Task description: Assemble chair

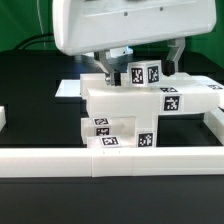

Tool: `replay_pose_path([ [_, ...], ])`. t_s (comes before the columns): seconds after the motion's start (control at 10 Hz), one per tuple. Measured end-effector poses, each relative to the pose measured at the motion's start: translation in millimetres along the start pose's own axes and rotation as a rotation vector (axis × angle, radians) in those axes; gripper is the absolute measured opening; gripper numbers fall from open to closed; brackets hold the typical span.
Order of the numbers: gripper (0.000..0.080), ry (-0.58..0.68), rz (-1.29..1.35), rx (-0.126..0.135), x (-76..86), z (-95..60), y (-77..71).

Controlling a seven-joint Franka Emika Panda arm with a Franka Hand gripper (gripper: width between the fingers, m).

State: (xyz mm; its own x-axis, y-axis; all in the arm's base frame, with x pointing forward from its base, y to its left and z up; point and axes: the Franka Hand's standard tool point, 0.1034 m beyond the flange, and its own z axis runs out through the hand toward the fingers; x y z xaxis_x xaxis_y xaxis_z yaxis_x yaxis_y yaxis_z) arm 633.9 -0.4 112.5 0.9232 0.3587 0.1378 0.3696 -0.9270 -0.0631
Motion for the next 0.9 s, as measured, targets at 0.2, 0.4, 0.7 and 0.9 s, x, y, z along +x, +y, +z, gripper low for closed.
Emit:
replay_pose_path([
  [0.2, 0.0471, 0.000, 0.002, 0.000, -0.1, 0.2, -0.1],
  [0.4, 0.0261, 0.000, 0.002, 0.000, -0.1, 0.2, 0.0],
  [0.7, 0.0265, 0.000, 0.036, 0.000, -0.2, 0.3, 0.2],
  [0.9, 0.0265, 0.002, 0.277, 0.003, -0.7, 0.2, 1.8],
])
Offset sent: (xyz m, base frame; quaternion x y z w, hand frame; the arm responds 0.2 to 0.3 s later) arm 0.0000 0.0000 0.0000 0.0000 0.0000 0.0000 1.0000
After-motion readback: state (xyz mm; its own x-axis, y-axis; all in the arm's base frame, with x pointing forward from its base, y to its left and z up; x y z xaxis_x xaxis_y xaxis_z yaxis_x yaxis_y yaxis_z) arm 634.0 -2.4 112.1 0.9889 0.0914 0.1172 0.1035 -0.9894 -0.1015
